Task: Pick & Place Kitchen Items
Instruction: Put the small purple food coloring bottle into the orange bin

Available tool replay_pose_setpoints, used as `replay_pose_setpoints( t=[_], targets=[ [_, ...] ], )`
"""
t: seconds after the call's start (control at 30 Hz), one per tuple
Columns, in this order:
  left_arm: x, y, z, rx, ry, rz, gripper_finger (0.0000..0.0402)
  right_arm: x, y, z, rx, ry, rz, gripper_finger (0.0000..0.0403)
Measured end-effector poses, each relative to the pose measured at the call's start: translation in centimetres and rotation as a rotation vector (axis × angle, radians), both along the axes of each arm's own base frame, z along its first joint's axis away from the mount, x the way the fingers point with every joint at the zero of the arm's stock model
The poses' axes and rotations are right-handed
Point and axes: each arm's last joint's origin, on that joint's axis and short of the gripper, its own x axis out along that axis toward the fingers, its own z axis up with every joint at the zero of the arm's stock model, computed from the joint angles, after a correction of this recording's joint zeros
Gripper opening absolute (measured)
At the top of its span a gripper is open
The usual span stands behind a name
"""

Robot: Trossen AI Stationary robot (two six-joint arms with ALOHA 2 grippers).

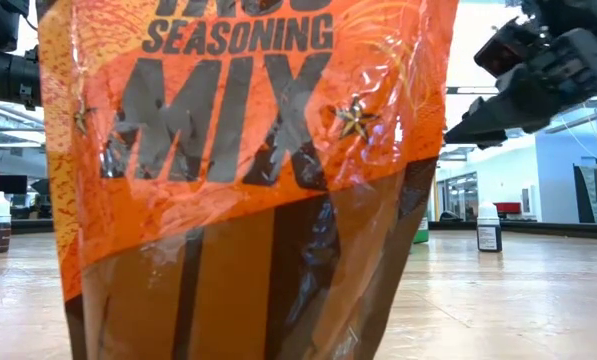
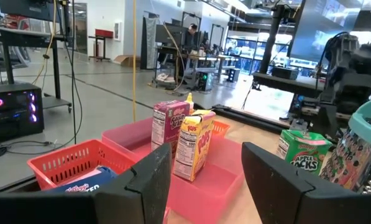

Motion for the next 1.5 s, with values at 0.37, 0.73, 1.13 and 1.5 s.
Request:
replay_pose_setpoints(
  t=[0.37, 0.73, 1.13, 1.5],
  targets=[
    [0.0, 0.0, 0.0, 0.0, 0.0, 0.0, 0.0198, -1.1, 1.5, -2.8, 0.13, -0.025, 0.053, 0.0144],
    [0.0, 0.0, 0.0, -0.001, -0.001, 0.0, 0.0198, -0.8, 2.3, -4.1, 0.111, 0.018, 0.007, 0.0144],
    [0.0, 0.0, 0.0, 0.0, 0.001, 0.0, 0.0198, -0.2, 2.8, -5.5, 0.101, 0.067, -0.011, 0.0144],
    [0.0, 0.0, 0.0, 0.001, 0.001, 0.0, 0.0198, 0.1, 2.9, -6.0, 0.122, 0.078, -0.02, 0.0144]
  ],
)
